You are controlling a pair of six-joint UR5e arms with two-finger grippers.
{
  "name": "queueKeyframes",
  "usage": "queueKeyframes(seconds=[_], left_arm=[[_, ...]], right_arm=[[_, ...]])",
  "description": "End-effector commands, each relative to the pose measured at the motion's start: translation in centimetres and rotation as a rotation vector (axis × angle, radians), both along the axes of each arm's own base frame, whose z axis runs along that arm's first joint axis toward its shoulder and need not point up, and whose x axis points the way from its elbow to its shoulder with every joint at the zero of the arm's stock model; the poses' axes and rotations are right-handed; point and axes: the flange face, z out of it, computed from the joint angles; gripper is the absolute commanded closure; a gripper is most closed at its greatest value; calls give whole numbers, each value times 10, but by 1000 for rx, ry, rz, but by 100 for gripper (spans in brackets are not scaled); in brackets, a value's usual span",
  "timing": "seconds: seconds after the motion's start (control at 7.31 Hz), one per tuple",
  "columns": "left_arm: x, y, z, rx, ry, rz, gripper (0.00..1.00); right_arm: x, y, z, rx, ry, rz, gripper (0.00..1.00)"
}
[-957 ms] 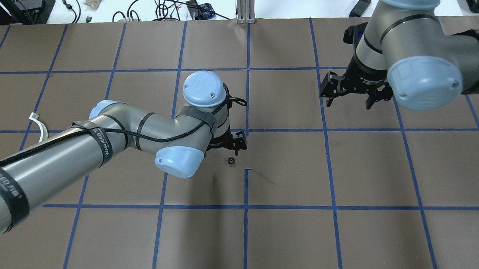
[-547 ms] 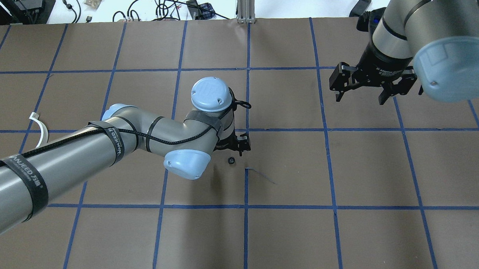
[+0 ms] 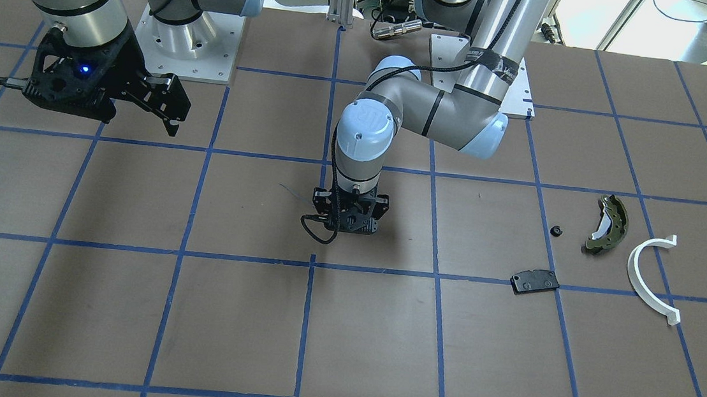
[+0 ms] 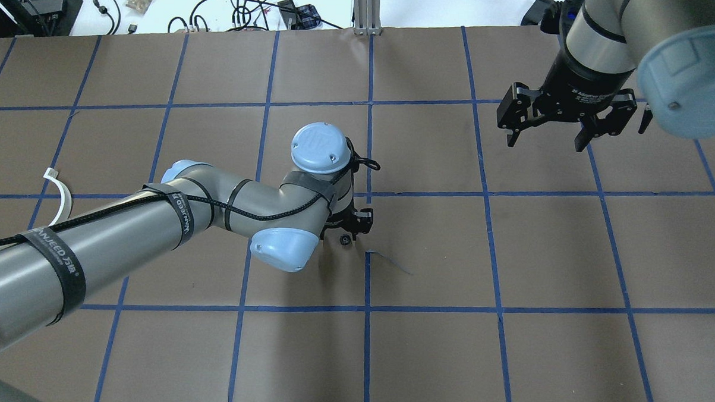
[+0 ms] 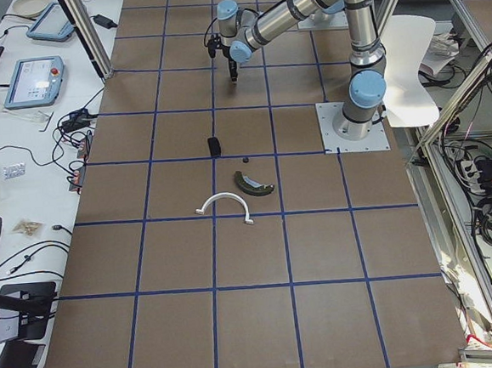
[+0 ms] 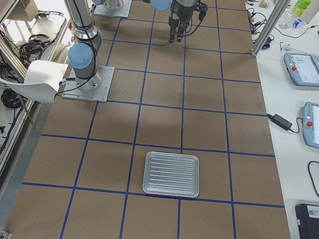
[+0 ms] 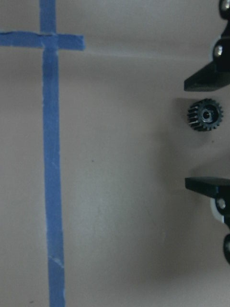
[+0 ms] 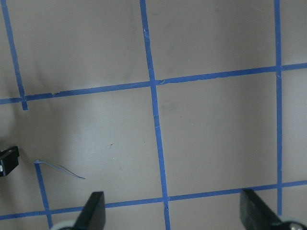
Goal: Place bearing gear from tray to pile
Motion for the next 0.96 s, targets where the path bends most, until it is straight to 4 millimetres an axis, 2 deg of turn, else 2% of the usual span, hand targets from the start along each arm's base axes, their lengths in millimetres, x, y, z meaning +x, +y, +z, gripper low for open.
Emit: queueKeyframes(seconds=[0.0, 0.27, 0.41, 0.55, 0.68, 0.82], left_arm=[[2, 6, -6, 13, -6, 10, 36], [5, 12, -10, 19, -8, 13, 37], [4, 11, -8, 13, -6, 13, 65], [4, 9, -4, 5, -2, 13, 87], [5, 8, -1, -2, 0, 15, 100], [6, 7, 2, -9, 1, 16, 100]], right_arm=[[0, 1, 0, 1, 2, 11, 0], [0, 0, 0, 1, -3, 12, 0], [1, 1, 2, -4, -6, 12, 0], [0, 2, 3, -6, -4, 14, 0], [1, 2, 3, -7, -9, 14, 0], [0, 1, 2, -6, -4, 17, 0]])
